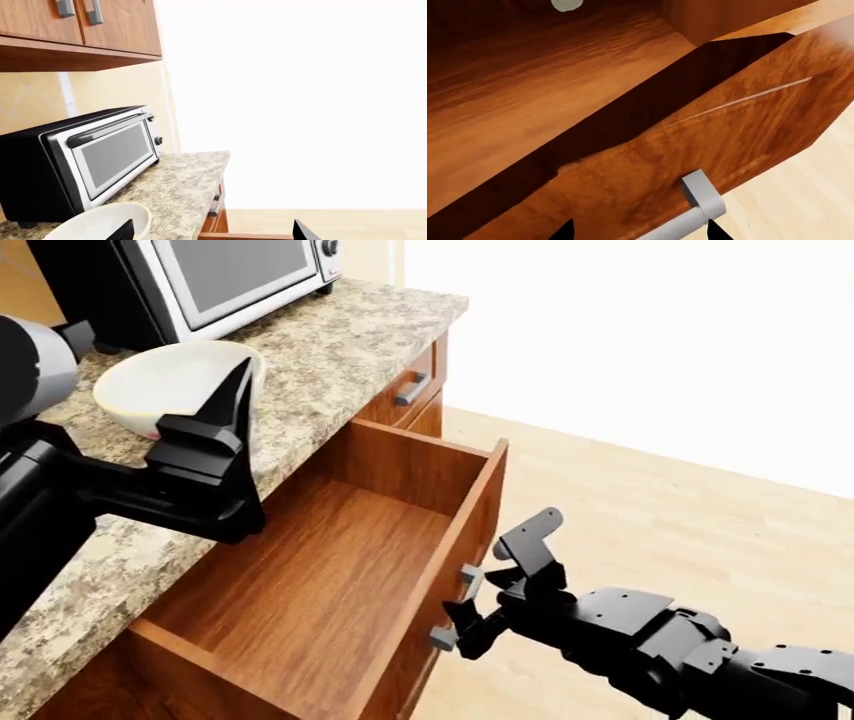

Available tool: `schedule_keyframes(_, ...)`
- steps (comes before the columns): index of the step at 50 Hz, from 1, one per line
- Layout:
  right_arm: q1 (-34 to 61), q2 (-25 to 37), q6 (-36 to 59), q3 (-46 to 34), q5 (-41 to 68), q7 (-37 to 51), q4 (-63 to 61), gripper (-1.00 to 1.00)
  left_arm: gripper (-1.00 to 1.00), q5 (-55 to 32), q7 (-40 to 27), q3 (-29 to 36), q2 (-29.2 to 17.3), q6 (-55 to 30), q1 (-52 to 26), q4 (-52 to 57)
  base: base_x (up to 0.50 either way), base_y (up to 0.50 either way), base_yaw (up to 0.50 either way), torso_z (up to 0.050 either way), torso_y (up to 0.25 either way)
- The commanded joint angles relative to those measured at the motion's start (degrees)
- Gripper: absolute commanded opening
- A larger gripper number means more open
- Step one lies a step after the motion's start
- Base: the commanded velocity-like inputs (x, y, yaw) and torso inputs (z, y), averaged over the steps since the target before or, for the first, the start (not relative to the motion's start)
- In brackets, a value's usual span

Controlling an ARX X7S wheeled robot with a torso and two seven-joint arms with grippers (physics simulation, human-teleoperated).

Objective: Place the bar in the bowl and close the drawer.

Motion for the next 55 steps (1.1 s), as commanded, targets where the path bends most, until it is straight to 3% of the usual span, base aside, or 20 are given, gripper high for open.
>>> schedule_keyframes(1,0.37,-7.47,-0.24,2.01,1.83,-2.0,1.39,1.0,1.0,-0.04,0.27,-0.3,-0.39,0.01,0.13,0.01,0.0,0.0,0.0,0.0,0.0)
schedule_keyframes(32,0.62,-27.09,0.54,2.12,0.36,-6.03,22.39,1.0,1.0,0.51,1.78,-1.33,-1.8,0.01,1.32,-0.42,0.0,0.0,0.0,0.0,0.0)
schedule_keyframes(55,-0.55,-28.91,2.56,8.37,-6.85,-4.89,19.58,1.0,1.0,1.56,2.37,-0.29,-0.07,-1.26,0.67,-1.86,0.0,0.0,0.0,0.0,0.0)
